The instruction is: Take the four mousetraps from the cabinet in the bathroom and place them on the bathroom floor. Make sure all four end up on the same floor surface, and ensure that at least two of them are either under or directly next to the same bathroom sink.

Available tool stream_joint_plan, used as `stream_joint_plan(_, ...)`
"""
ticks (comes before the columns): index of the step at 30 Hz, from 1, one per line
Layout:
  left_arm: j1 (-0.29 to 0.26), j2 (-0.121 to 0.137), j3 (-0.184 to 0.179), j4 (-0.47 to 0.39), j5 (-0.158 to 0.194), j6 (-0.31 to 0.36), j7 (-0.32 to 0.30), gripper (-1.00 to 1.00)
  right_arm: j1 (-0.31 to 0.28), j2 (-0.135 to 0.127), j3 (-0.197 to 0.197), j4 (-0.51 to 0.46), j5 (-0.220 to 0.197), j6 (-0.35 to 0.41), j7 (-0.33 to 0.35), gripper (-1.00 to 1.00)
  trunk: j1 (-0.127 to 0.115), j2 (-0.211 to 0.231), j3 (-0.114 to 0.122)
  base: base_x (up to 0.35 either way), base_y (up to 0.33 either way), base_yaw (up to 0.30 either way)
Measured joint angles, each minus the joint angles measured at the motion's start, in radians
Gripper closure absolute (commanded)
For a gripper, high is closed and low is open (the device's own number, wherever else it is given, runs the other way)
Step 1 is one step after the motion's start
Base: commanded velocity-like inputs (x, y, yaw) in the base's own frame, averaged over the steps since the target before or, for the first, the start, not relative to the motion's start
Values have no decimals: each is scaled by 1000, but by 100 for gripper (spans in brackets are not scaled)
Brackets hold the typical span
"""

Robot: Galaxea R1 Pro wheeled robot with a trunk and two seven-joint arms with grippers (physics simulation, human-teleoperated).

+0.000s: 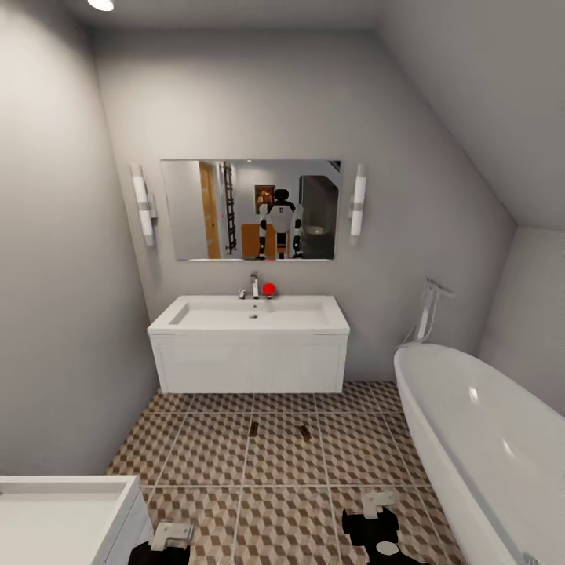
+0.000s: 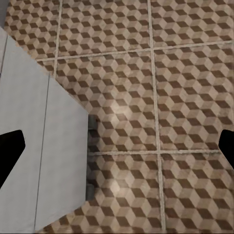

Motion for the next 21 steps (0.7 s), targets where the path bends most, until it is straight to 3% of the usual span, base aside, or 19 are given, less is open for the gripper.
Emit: stream_joint_plan(21,0,0,0,0,0,0,0,-100,0,0,0,0,0,-1,2,-100,0,0,0,-335,0,0)
